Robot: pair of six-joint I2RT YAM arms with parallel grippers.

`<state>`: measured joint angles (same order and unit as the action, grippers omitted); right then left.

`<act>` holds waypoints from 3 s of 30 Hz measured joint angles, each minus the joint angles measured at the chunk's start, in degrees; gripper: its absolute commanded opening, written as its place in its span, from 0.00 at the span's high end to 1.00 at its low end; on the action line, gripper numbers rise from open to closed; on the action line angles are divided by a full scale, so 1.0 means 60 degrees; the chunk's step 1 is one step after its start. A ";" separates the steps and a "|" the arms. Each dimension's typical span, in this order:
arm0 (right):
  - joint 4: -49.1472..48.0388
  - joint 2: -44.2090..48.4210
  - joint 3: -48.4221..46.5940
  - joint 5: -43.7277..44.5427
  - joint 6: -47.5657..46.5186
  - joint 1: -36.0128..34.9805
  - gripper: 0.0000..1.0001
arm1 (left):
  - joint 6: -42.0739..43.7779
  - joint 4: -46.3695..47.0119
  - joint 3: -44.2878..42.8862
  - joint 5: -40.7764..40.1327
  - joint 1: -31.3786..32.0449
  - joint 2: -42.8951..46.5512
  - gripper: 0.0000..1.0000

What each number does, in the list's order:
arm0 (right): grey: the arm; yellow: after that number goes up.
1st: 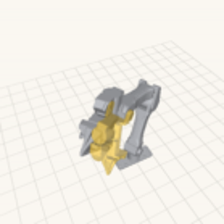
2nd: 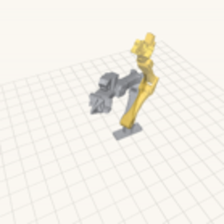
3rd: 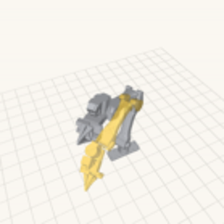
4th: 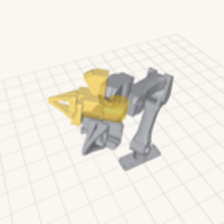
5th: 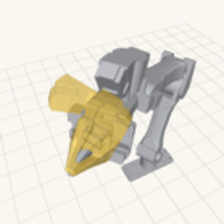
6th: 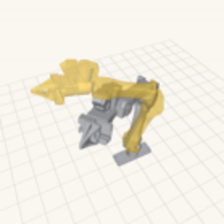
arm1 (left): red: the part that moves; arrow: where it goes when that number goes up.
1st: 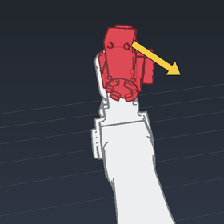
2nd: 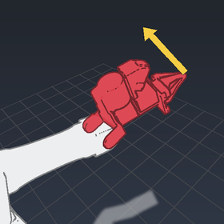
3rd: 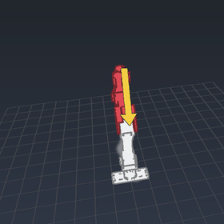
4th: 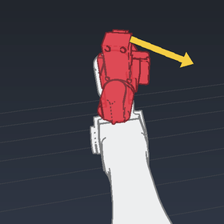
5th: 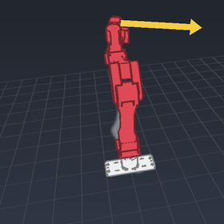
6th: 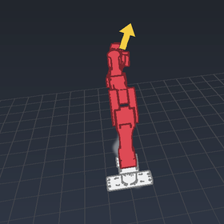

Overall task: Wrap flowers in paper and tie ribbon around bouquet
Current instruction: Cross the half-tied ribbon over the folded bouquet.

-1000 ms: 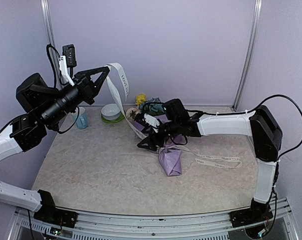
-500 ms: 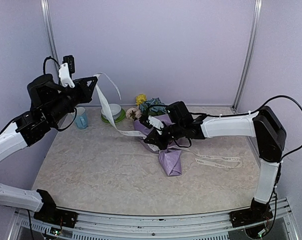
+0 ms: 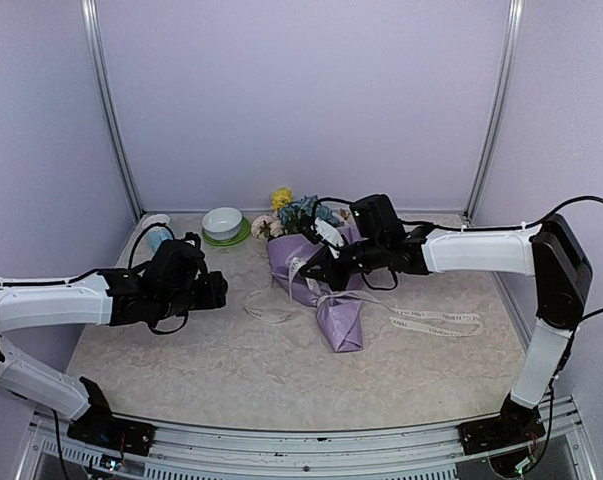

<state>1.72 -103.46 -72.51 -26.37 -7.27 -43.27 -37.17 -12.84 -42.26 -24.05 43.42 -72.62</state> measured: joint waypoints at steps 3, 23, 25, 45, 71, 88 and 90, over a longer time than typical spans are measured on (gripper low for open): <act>-0.0040 0.0015 0.0015 0.0011 0.0262 0.0029 1.00 | 0.1137 0.0918 -0.0073 -0.0266 0.1075 -0.0353 0.12; -0.0987 0.0098 0.0678 0.1038 0.3384 0.0098 1.00 | 0.4707 0.9373 -0.1432 0.0973 0.2634 -0.5949 0.35; -0.1078 0.0186 0.0743 0.1089 0.3501 0.0098 1.00 | 0.4575 0.9657 -0.1483 0.1049 0.2656 -0.6087 0.46; 0.0117 0.0776 0.0648 0.2004 0.3840 0.0124 0.33 | 0.3523 1.0225 -0.2011 0.1632 0.2335 -0.6976 1.00; 0.6772 0.3796 0.3843 0.6273 0.6339 0.5694 0.28 | 0.4448 0.9981 -0.1749 0.1789 0.2346 -0.6579 1.00; 0.4098 0.3326 0.5504 0.4929 0.6371 0.7617 1.00 | 0.4819 0.9876 -0.1741 0.1825 0.2422 -0.6532 1.00; 0.3960 0.3326 0.5493 0.4535 0.6211 0.7617 1.00 | 0.4841 0.9857 -0.1694 0.1825 0.2433 -0.6481 1.00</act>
<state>25.47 -83.50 -39.55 0.84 30.00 2.44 -8.12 46.30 -52.42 -13.10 58.02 -111.50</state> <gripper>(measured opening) 0.004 0.006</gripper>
